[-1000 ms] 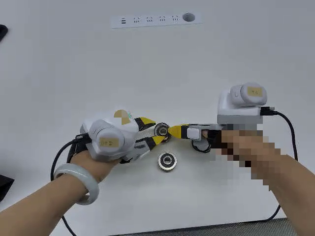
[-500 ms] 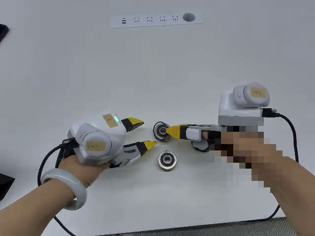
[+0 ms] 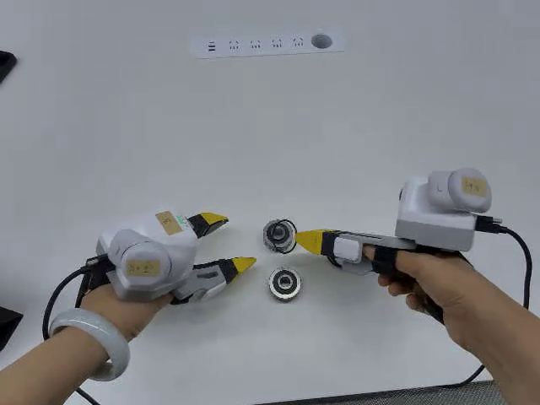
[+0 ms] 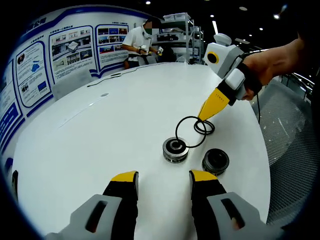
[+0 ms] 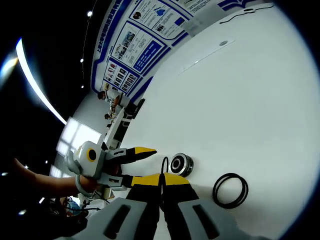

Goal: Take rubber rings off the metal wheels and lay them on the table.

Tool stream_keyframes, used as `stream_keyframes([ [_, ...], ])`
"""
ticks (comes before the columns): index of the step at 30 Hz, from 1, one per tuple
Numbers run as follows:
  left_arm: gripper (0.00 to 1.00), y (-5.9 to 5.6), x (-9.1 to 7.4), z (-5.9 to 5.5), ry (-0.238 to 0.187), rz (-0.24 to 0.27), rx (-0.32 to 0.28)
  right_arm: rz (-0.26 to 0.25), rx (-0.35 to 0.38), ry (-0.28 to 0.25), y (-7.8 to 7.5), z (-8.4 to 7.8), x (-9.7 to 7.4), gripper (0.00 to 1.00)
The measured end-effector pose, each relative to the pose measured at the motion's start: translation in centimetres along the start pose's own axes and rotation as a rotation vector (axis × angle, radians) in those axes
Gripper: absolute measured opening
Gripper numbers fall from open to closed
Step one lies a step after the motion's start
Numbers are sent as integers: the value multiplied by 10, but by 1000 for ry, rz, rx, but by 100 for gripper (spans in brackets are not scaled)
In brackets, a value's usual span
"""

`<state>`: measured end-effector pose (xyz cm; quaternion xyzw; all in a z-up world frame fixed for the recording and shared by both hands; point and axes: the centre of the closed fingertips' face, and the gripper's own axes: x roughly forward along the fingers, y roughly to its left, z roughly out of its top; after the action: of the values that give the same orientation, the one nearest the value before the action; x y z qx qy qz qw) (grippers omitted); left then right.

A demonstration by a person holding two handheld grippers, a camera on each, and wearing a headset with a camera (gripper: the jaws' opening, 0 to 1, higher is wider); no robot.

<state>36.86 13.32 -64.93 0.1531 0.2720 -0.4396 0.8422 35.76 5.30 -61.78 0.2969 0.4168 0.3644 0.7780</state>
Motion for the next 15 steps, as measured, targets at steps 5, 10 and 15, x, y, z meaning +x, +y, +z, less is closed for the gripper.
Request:
stream_keyframes([
  [5, 42, -1, -1, -1, 1, 0, -2, -35, 33, -33, -15, -1, -20, 2],
  [10, 41, -1, -1, -2, 1, 0, -4, -85, 82, -71, -36, -2, -39, 2],
  [15, 41, -2, -2, -3, 2, -1, -4, -139, 101, -80, -50, -8, -48, 2],
])
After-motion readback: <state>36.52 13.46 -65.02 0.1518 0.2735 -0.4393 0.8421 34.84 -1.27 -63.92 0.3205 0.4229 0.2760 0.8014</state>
